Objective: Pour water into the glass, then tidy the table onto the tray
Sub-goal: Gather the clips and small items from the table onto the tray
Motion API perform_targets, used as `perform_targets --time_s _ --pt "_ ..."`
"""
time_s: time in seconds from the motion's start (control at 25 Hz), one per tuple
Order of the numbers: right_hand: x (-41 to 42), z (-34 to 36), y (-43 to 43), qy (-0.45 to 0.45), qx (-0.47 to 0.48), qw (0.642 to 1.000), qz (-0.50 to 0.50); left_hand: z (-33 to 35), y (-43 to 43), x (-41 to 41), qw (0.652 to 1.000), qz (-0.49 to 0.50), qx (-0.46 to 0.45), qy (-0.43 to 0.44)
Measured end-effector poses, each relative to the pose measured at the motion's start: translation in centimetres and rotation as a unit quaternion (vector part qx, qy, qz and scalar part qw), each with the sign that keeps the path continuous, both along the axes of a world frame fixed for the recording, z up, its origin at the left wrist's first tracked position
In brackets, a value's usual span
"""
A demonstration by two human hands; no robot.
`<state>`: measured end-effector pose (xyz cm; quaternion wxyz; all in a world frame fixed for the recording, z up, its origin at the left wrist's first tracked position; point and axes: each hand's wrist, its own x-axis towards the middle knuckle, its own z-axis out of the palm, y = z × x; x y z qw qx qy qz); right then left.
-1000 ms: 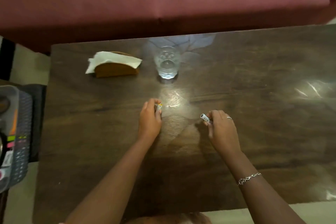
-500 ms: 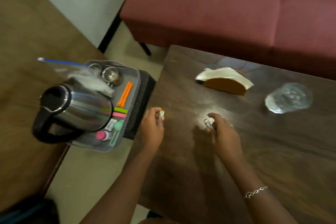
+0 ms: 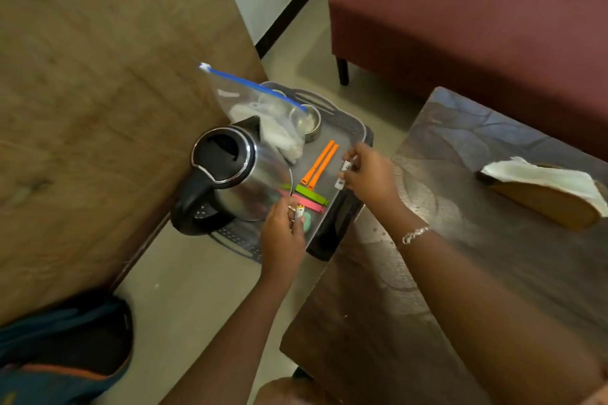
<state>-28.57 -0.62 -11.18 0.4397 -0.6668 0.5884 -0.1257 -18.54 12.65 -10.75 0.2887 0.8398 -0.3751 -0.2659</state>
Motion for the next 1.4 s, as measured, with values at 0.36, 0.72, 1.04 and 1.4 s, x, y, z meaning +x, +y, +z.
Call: perform_targets --time_s 0.36,0.72,1.04,1.4 --pt "6.8 -5.8 -2.3 0.22 0.015 0.965 0.141 -1.5 0.9 2.3 0.999 -0.029 0.01 0.025" --pt "6.0 -4.9 -3.4 0.205 -0.039 0.973 0.102 -2.8 -1.7 2.2 0.996 -0.079 0.042 0.025" --pt "-1.0 -2.2 -1.6 0.129 -0.131 0.983 0.025 -6.8 -8.8 0.9 0.99 -0.103 0.099 -0.014" --pt "-4.9 -3.4 0.2 0.119 -0.101 0.986 -0.065 -8.2 -10.6 0.3 0.969 -0.166 0.159 -0.087"
